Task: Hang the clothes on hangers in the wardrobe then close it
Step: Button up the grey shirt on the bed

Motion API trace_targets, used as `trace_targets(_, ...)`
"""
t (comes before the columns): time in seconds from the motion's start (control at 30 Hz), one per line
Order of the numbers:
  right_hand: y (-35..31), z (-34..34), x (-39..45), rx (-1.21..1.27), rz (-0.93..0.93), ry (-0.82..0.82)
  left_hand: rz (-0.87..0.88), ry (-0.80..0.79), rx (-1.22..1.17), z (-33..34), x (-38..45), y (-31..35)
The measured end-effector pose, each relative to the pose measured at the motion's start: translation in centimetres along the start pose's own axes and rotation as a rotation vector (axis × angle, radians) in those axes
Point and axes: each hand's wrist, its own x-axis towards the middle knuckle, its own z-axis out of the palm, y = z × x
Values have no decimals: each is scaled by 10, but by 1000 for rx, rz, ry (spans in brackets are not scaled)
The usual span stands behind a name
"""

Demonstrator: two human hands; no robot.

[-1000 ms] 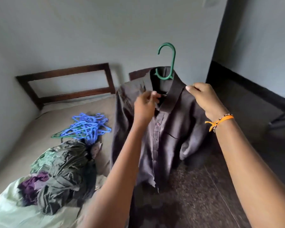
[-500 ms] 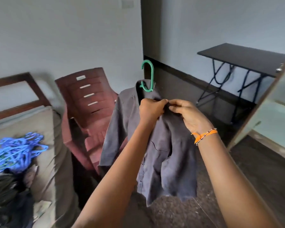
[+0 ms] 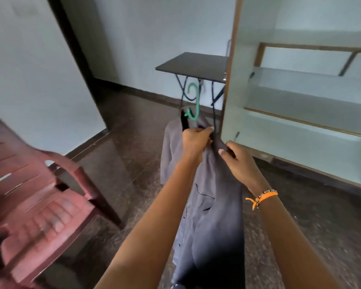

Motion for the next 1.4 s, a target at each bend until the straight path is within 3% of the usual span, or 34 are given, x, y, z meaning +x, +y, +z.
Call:
trace_targets(0.2,60,-81,55,222,241,262,59,-397,151,120,51,-3)
trace_targets(0.37,93,-148,132,388,269,429,46,-531,221,207,120,5)
trace_targets(0.57,114,-230,242,391,178,584,152,-645,255,306,212,54)
trace_targets(0.83,126,-352,400,447,-5,673,321,-625,233,423,337,140)
trace_targets(1.13,100,-531,619,398,-367,723,595,-508,75,584,467,300)
trace_targets(1.4,70,-650,837,328,-477,741,779,-390,50,692,590,441)
